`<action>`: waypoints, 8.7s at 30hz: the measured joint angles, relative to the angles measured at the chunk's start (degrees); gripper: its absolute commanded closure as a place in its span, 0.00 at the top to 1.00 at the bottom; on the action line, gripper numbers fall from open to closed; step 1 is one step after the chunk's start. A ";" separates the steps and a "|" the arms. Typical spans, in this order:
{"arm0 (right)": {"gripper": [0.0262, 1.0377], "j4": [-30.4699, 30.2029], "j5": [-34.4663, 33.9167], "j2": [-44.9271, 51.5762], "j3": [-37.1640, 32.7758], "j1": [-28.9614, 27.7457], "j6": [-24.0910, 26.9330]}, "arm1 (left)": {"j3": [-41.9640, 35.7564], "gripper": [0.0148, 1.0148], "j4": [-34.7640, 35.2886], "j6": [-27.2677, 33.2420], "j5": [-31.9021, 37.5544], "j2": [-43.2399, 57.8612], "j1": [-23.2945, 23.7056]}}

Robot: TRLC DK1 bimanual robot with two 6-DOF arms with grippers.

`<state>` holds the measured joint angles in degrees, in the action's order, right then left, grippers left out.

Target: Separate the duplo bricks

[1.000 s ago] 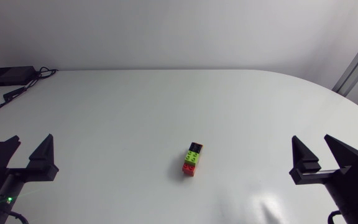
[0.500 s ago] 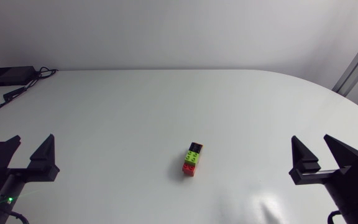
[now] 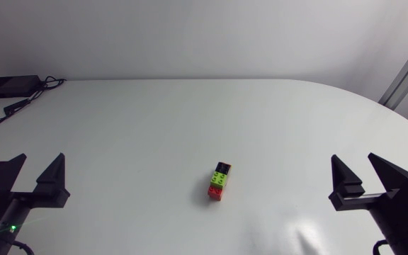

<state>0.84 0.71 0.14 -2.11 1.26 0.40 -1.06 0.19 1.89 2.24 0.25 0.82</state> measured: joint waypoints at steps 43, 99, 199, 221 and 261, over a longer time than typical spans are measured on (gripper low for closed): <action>0.97 -22.45 24.72 58.55 -40.98 -2.05 -2.95 | -44.04 0.96 25.83 -5.40 -9.55 63.84 -10.32; 0.91 -51.32 16.41 97.94 -70.58 28.68 85.96 | -48.22 0.95 28.92 20.22 -14.19 76.54 -22.71; 0.16 -43.04 44.72 84.67 -67.73 19.23 62.12 | -52.98 0.95 27.12 24.13 -24.55 73.40 -33.11; 0.16 -41.11 48.85 81.00 -61.75 20.28 62.60 | -58.82 0.84 31.82 27.06 -29.35 77.61 -36.22; 0.16 -39.91 49.24 80.74 -61.24 22.29 62.12 | -59.10 0.29 35.65 37.24 -33.20 79.36 -35.06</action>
<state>-39.07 49.95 80.88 -63.35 23.55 62.52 -60.16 35.83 39.13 -30.96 79.61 -34.24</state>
